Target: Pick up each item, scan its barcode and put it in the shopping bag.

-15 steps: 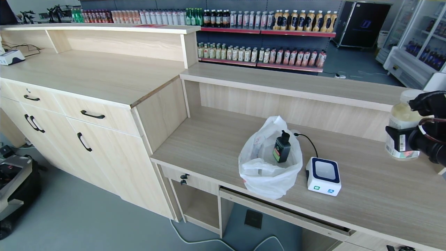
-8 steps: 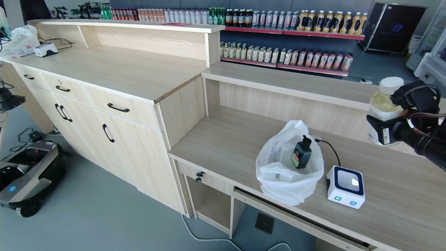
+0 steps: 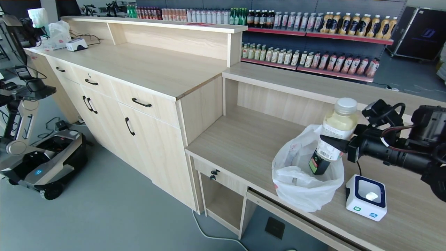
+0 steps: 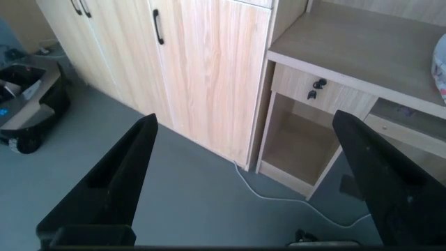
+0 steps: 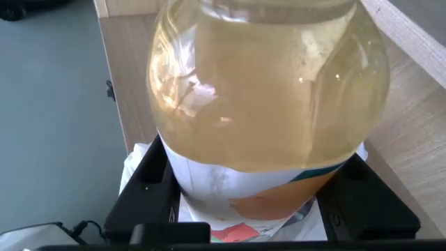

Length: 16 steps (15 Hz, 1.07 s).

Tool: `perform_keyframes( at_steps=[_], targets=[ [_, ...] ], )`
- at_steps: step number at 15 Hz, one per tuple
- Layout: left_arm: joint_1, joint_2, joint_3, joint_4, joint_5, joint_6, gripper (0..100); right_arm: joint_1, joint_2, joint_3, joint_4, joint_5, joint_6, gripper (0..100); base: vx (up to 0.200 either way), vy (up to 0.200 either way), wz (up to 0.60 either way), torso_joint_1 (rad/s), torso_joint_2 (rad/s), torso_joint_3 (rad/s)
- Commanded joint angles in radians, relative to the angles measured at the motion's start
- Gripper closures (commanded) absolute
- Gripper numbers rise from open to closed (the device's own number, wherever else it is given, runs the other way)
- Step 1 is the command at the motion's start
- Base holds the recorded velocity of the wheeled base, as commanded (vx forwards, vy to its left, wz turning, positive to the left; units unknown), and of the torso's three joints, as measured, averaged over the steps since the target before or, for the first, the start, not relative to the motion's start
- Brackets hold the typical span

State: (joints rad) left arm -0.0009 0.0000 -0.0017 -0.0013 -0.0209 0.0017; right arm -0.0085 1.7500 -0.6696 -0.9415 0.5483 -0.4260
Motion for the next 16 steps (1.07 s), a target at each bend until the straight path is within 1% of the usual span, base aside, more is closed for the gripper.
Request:
perform_keyframes(
  at_steps=[1, 6, 8, 11, 14, 16],
  targets=[
    [0.001, 0.0, 0.0, 0.0, -0.001, 0.0, 0, -0.004, 0.14, -0.001, -0.023, 0.009, 0.0, 100, 0.0, 0.0, 0.0, 0.0, 0.0, 0.0],
    [0.001, 0.0, 0.0, 0.0, -0.001, 0.0, 0, -0.007, 0.329, -0.007, -0.198, 0.01, 0.003, 100, 0.0, 0.0, 0.0, 0.0, 0.0, 0.0],
    [0.001, 0.0, 0.0, 0.0, -0.001, 0.0, 0, -0.004, 0.375, -0.027, -0.209, 0.019, 0.001, 100, 0.0, 0.0, 0.0, 0.0, 0.0, 0.0],
    [0.001, 0.0, 0.0, 0.0, -0.001, 0.0, 0, -0.002, 0.444, -0.047, -0.26, 0.025, 0.001, 100, 0.0, 0.0, 0.0, 0.0, 0.0, 0.0],
    [0.001, 0.0, 0.0, 0.0, -0.001, 0.0, 0, -0.002, 0.482, -0.065, -0.266, 0.055, 0.001, 100, 0.0, 0.0, 0.0, 0.0, 0.0, 0.0],
    [0.001, 0.0, 0.0, 0.0, -0.001, 0.0, 0, -0.001, 0.517, -0.077, -0.301, 0.058, 0.004, 100, 0.0, 0.0, 0.0, 0.0, 0.0, 0.0]
  ],
)
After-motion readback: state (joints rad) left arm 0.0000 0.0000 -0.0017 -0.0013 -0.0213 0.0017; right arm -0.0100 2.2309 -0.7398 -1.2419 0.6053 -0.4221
